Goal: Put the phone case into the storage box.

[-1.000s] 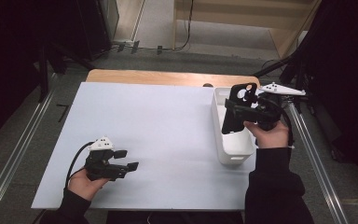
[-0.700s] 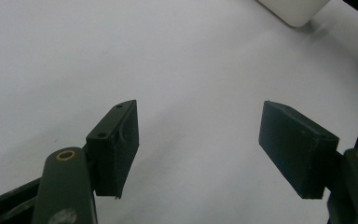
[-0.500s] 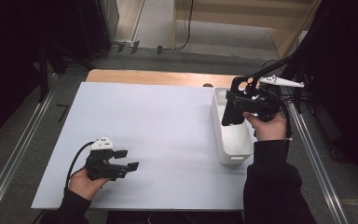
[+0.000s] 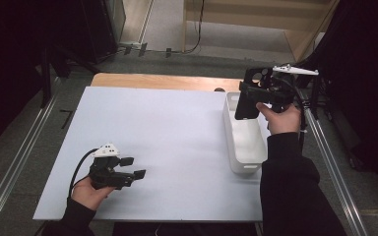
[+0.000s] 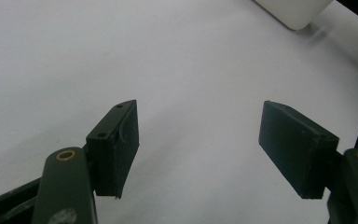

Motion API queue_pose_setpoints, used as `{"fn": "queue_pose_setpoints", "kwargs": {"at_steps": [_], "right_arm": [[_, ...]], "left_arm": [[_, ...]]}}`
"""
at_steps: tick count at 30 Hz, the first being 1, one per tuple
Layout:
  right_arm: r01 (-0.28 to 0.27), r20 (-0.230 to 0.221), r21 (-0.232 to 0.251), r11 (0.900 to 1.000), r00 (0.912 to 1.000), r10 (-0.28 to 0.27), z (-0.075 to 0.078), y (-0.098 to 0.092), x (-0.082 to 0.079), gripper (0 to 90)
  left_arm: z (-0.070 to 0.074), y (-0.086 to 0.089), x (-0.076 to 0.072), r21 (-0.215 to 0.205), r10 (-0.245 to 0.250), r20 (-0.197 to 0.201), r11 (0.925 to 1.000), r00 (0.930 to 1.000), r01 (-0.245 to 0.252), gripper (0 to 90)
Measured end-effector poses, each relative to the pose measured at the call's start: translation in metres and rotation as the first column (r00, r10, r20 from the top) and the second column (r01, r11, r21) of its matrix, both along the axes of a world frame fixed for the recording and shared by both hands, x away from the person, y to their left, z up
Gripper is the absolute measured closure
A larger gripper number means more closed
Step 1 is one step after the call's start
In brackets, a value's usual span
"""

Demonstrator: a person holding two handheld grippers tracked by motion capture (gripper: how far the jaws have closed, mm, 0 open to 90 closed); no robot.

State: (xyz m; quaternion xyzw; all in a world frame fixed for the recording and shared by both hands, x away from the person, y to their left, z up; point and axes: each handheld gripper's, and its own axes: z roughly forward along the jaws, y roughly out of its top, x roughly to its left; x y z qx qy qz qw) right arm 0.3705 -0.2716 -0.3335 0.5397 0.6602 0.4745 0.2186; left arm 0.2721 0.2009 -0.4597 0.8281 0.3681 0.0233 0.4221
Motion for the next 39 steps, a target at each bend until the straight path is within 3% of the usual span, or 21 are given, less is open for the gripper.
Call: {"fn": "queue_pose_setpoints", "kwargs": {"at_steps": [13,22,27,39], "right_arm": [[0.040,-0.007,-0.007,0.999,0.9992,-0.040,0.002,-0.003,0.037,12.8],[0.070,-0.033,0.017,0.997,0.9970,-0.070,-0.005,-0.004,0.062,12.8],[0.091,-0.041,-0.007,0.996,0.9950,-0.091,-0.010,-0.003,0.074,12.8],[0.118,-0.065,0.008,0.993,0.9910,-0.117,-0.024,-0.002,0.093,12.8]], "left_arm": [[0.000,-0.001,0.001,0.004,-0.008,-0.004,1.0000,1.0000,0.008,28.5],[-0.001,-0.002,0.002,0.001,-0.008,-0.005,1.0000,1.0000,0.008,28.5],[-0.001,-0.002,0.002,0.005,-0.011,-0.007,0.9999,0.9999,0.011,28.6],[-0.002,-0.003,0.002,0.017,-0.019,-0.010,0.9997,0.9998,0.019,28.6]]}}
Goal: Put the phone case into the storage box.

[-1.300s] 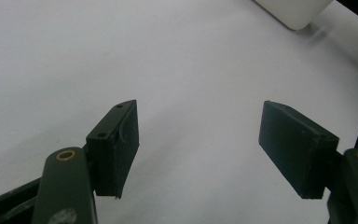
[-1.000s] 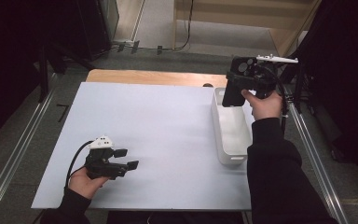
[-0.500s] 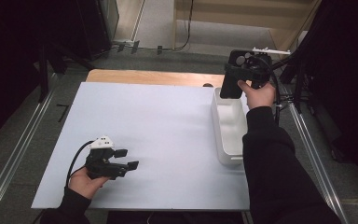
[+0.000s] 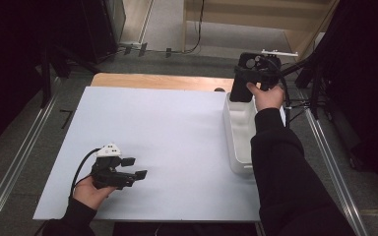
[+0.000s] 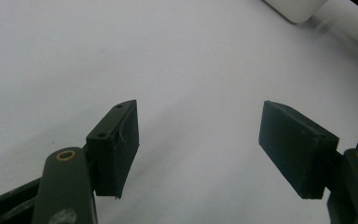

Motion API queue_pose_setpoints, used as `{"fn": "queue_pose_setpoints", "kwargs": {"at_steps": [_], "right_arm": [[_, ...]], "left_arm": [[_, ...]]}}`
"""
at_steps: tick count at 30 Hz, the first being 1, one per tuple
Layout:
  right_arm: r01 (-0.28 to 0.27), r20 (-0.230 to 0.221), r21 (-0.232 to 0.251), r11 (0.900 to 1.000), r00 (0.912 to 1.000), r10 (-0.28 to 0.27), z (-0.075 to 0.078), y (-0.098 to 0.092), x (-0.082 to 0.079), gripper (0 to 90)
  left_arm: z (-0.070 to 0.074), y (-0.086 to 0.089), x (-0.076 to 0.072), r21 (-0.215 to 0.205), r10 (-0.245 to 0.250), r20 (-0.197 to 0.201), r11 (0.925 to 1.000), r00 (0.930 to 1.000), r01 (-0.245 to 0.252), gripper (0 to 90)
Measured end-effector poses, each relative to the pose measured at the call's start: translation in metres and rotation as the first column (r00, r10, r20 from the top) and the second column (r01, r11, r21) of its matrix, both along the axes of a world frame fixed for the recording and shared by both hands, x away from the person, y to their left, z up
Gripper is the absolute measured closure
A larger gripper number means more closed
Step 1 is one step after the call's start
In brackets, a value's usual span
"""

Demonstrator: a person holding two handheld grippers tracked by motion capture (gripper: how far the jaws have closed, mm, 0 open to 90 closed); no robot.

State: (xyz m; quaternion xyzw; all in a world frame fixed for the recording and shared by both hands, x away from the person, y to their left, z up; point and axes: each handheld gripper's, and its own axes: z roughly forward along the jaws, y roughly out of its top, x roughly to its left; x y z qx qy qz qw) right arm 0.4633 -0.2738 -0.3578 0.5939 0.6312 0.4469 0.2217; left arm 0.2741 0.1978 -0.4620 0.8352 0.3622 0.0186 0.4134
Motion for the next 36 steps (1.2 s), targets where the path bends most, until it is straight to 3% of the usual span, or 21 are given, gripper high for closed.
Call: {"fn": "queue_pose_setpoints", "kwargs": {"at_steps": [8,20,36], "right_arm": [[0.010,0.019,-0.035,0.999,0.9998,-0.009,-0.005,0.005,0.004,12.8],[0.021,-0.011,-0.052,0.998,0.9997,-0.022,-0.022,0.006,0.013,12.8],[0.022,-0.063,-0.036,0.999,0.9977,-0.024,-0.044,0.004,0.014,12.8]], "left_arm": [[0.000,-0.001,0.000,-0.014,-0.007,-0.003,0.9999,1.0000,0.007,28.6],[0.000,0.000,0.000,-0.014,-0.008,-0.003,0.9999,1.0000,0.008,28.6],[0.000,-0.001,0.000,-0.012,-0.013,-0.003,0.9998,0.9999,0.013,28.5]]}}
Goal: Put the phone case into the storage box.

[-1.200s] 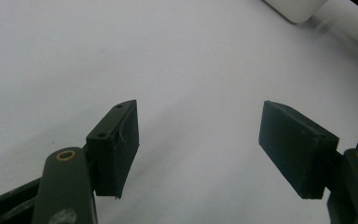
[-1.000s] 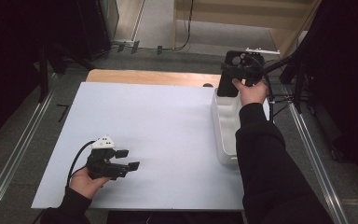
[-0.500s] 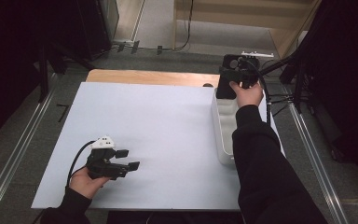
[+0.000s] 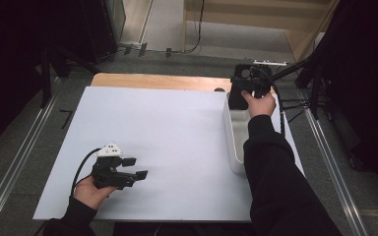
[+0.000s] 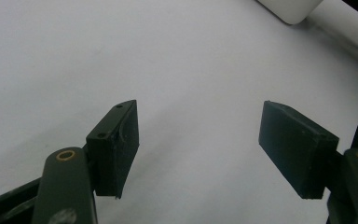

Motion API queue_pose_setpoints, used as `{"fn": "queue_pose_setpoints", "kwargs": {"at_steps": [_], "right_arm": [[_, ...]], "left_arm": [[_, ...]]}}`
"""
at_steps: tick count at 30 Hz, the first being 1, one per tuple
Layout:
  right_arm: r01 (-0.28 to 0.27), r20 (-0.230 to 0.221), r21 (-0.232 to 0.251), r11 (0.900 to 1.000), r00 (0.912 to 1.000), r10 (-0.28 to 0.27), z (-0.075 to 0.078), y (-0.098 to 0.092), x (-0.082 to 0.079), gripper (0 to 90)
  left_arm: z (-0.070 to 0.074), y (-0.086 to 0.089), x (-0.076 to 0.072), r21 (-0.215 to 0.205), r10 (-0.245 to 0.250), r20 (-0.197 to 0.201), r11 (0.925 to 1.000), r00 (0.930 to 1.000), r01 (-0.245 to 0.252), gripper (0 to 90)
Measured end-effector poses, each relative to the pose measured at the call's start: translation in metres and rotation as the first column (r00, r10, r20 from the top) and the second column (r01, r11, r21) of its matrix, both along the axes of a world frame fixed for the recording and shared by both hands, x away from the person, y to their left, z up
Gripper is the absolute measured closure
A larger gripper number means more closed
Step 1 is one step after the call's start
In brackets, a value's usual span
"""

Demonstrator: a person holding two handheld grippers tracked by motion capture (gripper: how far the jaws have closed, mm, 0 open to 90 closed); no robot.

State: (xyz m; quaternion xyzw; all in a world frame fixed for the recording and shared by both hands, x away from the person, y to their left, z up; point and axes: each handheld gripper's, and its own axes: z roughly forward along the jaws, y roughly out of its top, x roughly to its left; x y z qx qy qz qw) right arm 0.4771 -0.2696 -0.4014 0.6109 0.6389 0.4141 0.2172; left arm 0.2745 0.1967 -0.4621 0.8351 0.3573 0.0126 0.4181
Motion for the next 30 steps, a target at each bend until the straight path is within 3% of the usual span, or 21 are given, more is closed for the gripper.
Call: {"fn": "queue_pose_setpoints", "kwargs": {"at_steps": [30], "right_arm": [[-0.016,-0.040,-0.020,1.000,0.9991,0.015,-0.031,0.003,-0.003,12.1]], "left_arm": [[-0.001,-0.001,0.000,0.008,-0.003,-0.001,1.0000,1.0000,0.003,28.6]]}}
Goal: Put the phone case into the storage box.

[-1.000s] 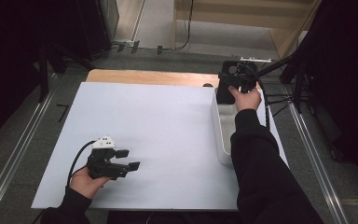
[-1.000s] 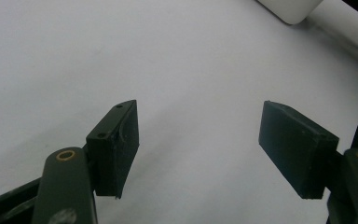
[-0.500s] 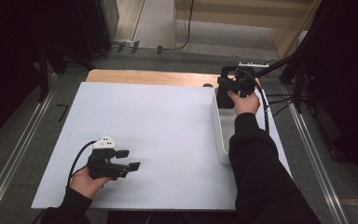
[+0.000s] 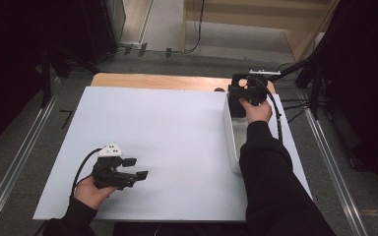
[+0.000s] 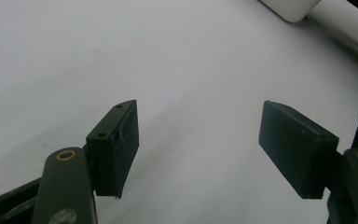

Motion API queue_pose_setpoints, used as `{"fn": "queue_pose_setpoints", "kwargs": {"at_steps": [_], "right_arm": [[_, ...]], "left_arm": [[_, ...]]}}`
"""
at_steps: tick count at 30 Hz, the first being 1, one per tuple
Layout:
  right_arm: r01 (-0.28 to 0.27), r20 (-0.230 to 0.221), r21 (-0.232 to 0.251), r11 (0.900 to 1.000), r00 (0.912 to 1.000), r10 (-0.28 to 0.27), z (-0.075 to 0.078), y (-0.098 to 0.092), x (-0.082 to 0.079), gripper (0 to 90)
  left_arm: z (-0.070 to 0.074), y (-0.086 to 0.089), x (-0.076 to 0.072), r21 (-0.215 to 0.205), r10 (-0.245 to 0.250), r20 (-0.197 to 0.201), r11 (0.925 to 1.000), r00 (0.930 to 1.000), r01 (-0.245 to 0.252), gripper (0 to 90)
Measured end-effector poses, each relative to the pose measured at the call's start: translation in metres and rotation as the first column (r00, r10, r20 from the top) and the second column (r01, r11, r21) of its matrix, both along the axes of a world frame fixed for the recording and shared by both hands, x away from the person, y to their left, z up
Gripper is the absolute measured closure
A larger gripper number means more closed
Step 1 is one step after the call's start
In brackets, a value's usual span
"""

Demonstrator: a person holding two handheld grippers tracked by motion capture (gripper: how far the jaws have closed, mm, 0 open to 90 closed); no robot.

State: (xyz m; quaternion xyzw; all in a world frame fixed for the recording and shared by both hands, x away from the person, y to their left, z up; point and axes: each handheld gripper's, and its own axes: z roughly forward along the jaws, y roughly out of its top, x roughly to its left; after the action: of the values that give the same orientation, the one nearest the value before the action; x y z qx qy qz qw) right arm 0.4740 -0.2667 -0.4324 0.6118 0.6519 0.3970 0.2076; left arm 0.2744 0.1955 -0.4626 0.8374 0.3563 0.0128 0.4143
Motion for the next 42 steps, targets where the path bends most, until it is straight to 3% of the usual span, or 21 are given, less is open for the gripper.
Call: {"fn": "queue_pose_setpoints", "kwargs": {"at_steps": [9,16,22,27,42], "right_arm": [[-0.015,-0.029,-0.079,0.997,0.9995,0.013,-0.003,0.009,0.001,12.0],[-0.018,-0.036,-0.030,0.999,0.9992,0.017,-0.003,0.004,0.002,9.7],[-0.023,-0.041,-0.034,0.999,0.9989,0.022,-0.002,0.005,0.003,8.6],[-0.028,-0.051,-0.027,0.999,0.9983,0.027,-0.001,0.004,0.005,1.4],[-0.036,-0.042,-0.037,0.999,0.9985,0.034,0.013,-0.001,0.004,1.4]], "left_arm": [[0.000,0.000,0.000,-0.003,0.003,0.001,1.0000,1.0000,-0.003,28.6],[0.000,0.000,0.000,-0.001,0.000,-0.001,1.0000,1.0000,0.000,28.5],[0.000,0.000,0.000,-0.001,0.001,-0.001,1.0000,1.0000,-0.001,28.5],[0.000,-0.001,0.000,0.000,0.000,0.000,1.0000,1.0000,0.000,28.5],[0.000,0.000,0.000,-0.002,0.004,0.001,1.0000,1.0000,-0.004,28.5]]}}
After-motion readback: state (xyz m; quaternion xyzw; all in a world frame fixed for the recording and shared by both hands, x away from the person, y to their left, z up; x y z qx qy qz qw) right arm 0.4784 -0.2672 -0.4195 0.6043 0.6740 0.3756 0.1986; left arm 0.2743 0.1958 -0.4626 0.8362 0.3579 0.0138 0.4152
